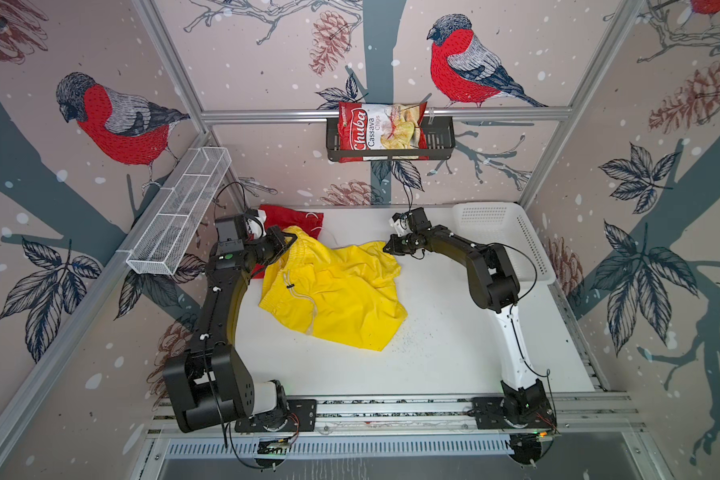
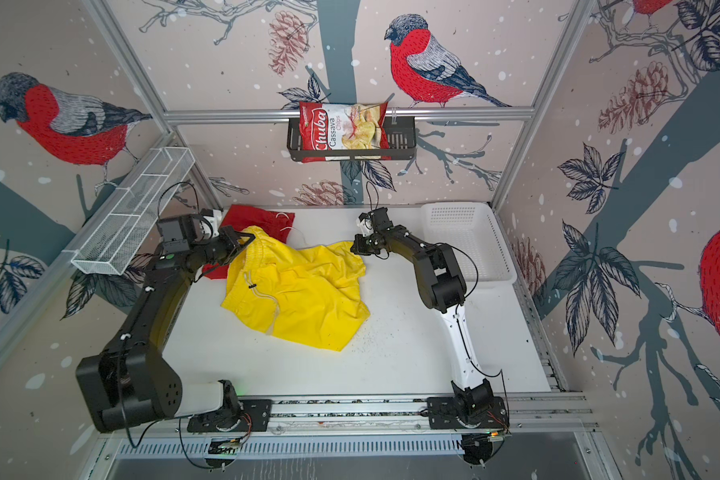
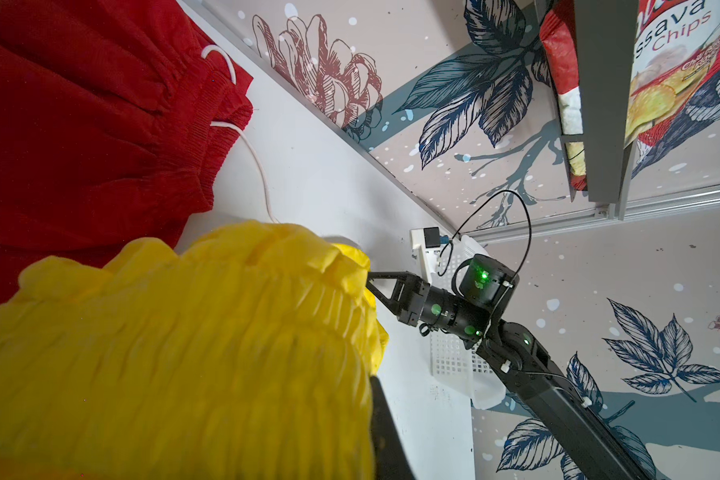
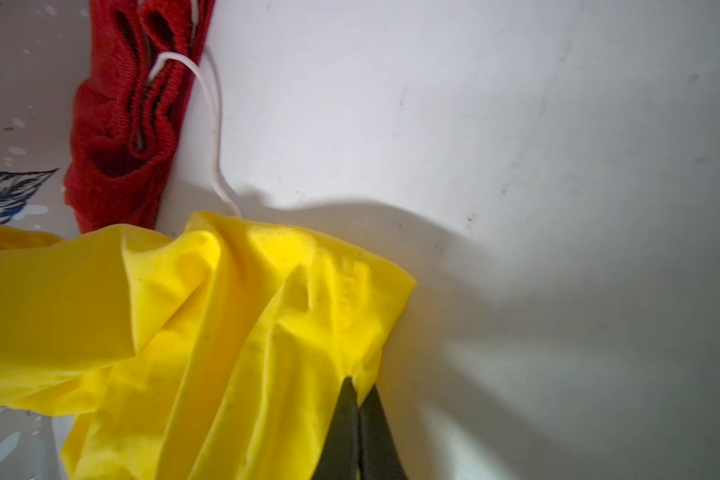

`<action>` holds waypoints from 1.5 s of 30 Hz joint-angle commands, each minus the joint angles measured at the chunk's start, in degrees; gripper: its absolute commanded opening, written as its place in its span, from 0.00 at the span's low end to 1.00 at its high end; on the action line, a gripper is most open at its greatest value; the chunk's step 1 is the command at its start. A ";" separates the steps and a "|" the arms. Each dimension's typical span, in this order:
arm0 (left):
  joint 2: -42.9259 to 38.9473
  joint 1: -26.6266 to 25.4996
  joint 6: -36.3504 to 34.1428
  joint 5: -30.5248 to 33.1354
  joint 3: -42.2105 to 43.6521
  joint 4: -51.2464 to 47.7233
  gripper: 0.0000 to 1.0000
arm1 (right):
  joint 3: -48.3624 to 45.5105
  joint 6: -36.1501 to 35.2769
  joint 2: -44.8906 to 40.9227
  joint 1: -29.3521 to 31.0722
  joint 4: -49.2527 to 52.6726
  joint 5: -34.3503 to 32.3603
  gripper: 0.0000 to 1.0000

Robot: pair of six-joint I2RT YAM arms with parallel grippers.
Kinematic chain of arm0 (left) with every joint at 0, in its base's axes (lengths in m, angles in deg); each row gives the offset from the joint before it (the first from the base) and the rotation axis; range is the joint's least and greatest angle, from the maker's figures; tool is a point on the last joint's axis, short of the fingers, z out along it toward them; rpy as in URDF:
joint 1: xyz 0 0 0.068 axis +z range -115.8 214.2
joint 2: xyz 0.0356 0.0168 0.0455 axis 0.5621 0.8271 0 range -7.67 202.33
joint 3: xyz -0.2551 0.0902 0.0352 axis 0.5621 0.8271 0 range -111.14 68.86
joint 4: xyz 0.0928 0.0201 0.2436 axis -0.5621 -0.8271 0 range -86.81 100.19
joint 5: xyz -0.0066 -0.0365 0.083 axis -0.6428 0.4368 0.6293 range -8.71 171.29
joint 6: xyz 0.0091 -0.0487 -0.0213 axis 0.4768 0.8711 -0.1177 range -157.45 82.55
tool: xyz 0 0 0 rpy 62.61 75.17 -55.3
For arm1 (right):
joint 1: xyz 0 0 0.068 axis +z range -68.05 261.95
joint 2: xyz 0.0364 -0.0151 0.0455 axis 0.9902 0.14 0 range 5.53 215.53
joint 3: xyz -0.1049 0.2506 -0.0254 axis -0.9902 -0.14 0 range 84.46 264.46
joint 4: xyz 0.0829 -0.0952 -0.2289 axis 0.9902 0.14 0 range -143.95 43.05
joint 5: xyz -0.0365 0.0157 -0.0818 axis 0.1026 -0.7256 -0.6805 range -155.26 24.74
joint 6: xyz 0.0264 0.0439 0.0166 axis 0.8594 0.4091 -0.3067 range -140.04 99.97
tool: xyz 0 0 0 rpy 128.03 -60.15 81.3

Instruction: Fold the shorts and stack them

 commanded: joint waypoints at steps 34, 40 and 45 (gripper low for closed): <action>3.01 0.10 2.07 -2.08 23.38 12.57 0.00 | -91.10 15.76 -90.96 -10.49 -9.49 -18.21 0.33; 6.00 0.10 1.81 -0.83 24.57 11.92 0.00 | -82.41 14.26 -92.58 -9.45 0.48 -25.55 0.82; 5.65 0.10 0.84 0.83 24.32 10.94 0.00 | -73.28 12.03 -87.72 -9.42 -1.14 -31.84 0.84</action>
